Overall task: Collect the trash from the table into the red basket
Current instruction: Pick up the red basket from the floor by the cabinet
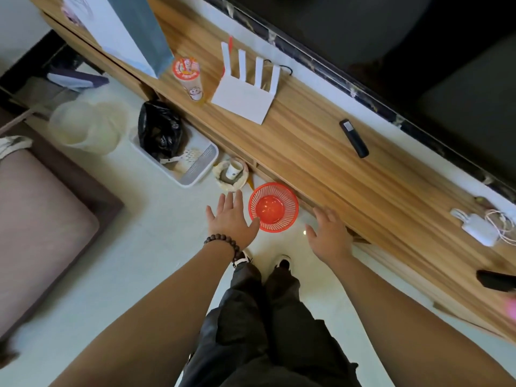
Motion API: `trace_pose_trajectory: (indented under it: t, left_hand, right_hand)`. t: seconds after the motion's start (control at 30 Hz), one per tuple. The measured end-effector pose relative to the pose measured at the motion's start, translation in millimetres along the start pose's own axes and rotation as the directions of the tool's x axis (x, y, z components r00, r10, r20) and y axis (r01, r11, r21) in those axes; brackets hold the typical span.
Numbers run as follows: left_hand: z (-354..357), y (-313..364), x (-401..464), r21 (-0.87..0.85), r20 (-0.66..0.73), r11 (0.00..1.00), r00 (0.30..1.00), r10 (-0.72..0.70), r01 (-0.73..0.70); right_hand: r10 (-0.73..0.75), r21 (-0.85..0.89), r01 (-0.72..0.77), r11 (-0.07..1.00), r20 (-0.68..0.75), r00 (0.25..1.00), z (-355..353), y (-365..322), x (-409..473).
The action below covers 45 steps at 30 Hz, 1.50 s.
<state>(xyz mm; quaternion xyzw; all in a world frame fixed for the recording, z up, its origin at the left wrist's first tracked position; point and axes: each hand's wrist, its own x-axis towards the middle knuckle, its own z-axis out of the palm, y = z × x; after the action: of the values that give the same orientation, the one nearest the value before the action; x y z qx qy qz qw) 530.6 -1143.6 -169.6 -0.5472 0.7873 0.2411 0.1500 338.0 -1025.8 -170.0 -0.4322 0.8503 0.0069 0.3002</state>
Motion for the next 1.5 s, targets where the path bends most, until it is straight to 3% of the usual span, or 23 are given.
trace_pose_trajectory:
  t: [0.27,0.4,0.53,0.77,0.87,0.97,1.17,1.5]
  left_hand:
    - [68.0,0.0,63.7,-0.155,0.125,0.985,0.991,-0.057,0.076]
    - [138.8,-8.9,116.3,-0.221,0.171,0.96,0.976,-0.134,0.17]
    - [219.2,-19.5,163.3,-0.182,0.226,0.963,0.962,-0.155,0.199]
    - [322.5,-35.0,248.2,-0.277,0.215,0.931,0.959,-0.182,0.239]
    - [349.0,-36.9,271.6,-0.332,0.251,0.886,0.935,-0.25,0.325]
    - [366.2,-38.1,281.8,-0.385,0.278,0.855,0.927,-0.25,0.346]
    - [342.6,-47.5,258.5,-0.303,0.188,0.891,0.938,-0.293,0.339]
    - [184.5,-58.4,136.1,-0.406,-0.008,0.86,0.94,-0.342,0.31]
  right_hand:
    - [0.162,0.175,-0.18,0.968,0.109,0.981,69.8,16.3,61.1]
    - [0.258,0.289,-0.302,0.908,0.183,0.949,136.4,36.1,113.7]
    - [0.337,0.426,-0.416,0.804,0.249,0.908,196.1,61.5,174.1]
    - [0.343,0.437,-0.419,0.796,0.245,0.907,284.2,109.7,254.5]
    - [0.333,0.451,-0.411,0.792,0.245,0.911,310.6,122.3,277.5]
    - [0.266,0.498,-0.339,0.798,0.214,0.94,327.5,124.2,290.3]
    - [0.251,0.538,-0.241,0.808,0.056,0.966,310.4,109.9,275.4]
    - [0.07,0.435,-0.05,0.899,-0.029,0.997,171.6,35.1,179.1]
